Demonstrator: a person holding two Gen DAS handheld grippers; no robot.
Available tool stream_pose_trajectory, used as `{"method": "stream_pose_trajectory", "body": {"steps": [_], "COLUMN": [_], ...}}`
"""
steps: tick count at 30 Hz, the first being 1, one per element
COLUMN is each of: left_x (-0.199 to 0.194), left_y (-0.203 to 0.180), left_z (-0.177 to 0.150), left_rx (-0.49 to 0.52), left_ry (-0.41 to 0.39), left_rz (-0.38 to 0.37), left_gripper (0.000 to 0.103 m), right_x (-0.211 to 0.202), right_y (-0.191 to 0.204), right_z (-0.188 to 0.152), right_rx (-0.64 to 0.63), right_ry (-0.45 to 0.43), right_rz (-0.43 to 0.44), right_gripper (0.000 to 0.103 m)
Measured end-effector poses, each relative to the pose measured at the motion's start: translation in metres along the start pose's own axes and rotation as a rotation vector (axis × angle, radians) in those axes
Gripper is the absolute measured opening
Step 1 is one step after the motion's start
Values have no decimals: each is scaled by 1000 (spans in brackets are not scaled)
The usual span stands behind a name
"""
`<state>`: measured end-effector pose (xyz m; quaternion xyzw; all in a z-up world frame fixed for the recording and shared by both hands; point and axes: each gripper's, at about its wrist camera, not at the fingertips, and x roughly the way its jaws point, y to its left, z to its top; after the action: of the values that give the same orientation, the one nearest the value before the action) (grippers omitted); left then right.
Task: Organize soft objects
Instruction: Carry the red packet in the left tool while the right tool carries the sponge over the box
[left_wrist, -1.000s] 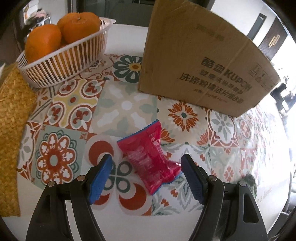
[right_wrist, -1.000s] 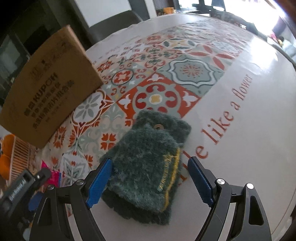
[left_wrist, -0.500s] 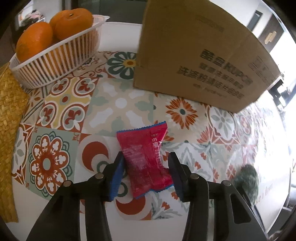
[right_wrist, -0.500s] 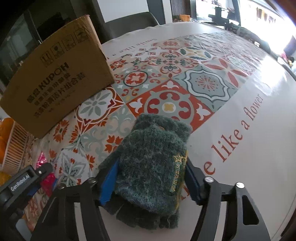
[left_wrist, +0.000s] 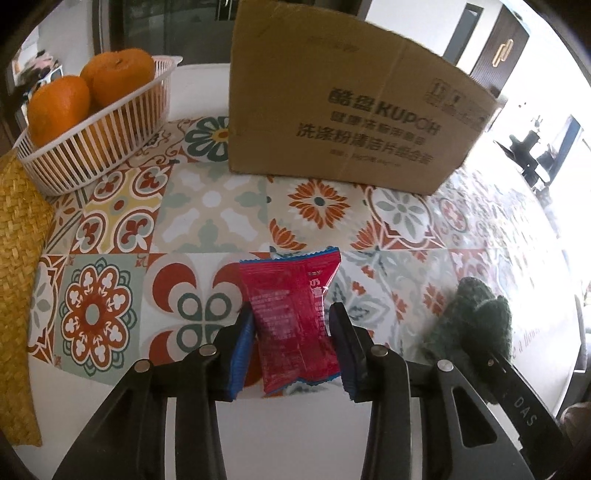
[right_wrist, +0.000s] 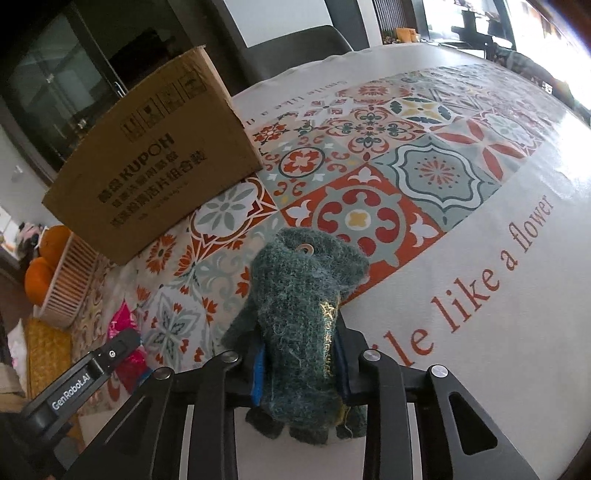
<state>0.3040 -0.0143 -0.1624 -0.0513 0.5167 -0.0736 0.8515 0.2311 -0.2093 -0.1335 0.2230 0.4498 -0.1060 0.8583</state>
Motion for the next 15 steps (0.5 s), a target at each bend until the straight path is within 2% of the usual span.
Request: {"method": "stream_pose_trajectory", "body": {"steps": [8, 15], "left_x": [-17, -44], "left_y": [-4, -5], "left_z": [-12, -21], "left_rx": [17, 39], "left_ry": [-13, -65], "left_rz": [-20, -2], "left_gripper": [40, 40], "right_x": [-23, -48], "right_y": [1, 8], "right_z": [-2, -3], "right_rx": [-40, -107], "right_ry": [-44, -98], "right_rz": [35, 73], "right_gripper": [29, 29]}}
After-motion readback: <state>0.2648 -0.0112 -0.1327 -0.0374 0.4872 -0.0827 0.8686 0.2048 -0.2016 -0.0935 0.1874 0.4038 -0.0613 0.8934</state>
